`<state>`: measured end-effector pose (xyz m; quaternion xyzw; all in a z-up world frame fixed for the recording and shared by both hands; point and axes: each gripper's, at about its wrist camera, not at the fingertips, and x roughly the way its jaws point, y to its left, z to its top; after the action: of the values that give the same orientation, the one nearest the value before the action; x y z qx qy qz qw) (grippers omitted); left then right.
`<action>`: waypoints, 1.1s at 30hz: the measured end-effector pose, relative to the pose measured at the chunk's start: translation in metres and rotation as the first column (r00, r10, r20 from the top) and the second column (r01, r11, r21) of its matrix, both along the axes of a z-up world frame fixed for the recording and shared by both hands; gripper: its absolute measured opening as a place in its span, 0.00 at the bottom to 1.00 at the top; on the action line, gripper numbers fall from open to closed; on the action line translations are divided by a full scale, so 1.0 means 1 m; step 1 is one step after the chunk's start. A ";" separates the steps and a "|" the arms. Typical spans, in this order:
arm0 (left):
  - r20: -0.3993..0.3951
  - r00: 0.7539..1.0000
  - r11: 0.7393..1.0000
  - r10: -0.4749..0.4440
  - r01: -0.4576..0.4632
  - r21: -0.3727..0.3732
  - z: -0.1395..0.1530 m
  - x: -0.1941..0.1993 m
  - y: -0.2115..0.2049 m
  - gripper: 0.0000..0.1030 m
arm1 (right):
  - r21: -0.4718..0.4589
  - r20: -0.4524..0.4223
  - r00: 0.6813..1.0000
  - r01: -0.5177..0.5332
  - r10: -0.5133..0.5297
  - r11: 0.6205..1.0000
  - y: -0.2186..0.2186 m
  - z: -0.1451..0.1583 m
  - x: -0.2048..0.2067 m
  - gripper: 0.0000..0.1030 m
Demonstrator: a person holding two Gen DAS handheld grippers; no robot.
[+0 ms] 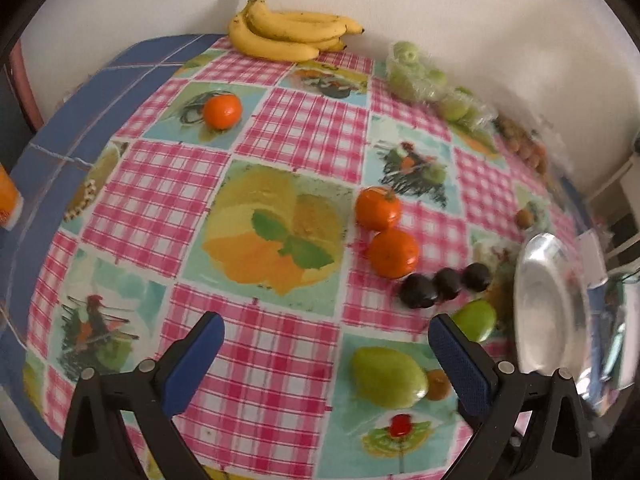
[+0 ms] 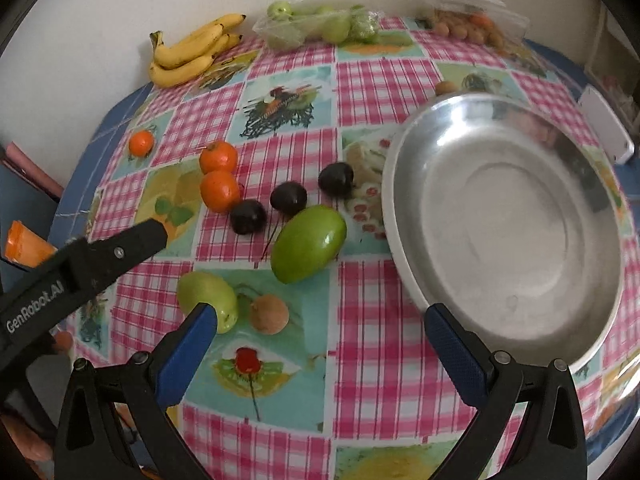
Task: Organize fruits
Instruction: 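Move the right tool to the brown kiwi while the left tool approaches the large green mango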
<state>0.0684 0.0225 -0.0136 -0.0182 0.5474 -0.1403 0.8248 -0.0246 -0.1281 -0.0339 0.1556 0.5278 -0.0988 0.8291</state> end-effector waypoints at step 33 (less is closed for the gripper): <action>-0.204 0.973 0.992 -0.103 0.086 -0.087 -0.024 -0.009 -0.026 0.65 | 0.155 -0.028 0.992 -0.115 0.120 0.981 0.018 -0.026 0.019 0.27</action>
<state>0.0590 -0.0039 -0.0378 -0.0389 0.6253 -0.1979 0.7539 -0.0056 -0.1100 -0.0598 0.1857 0.5575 -0.0117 0.8091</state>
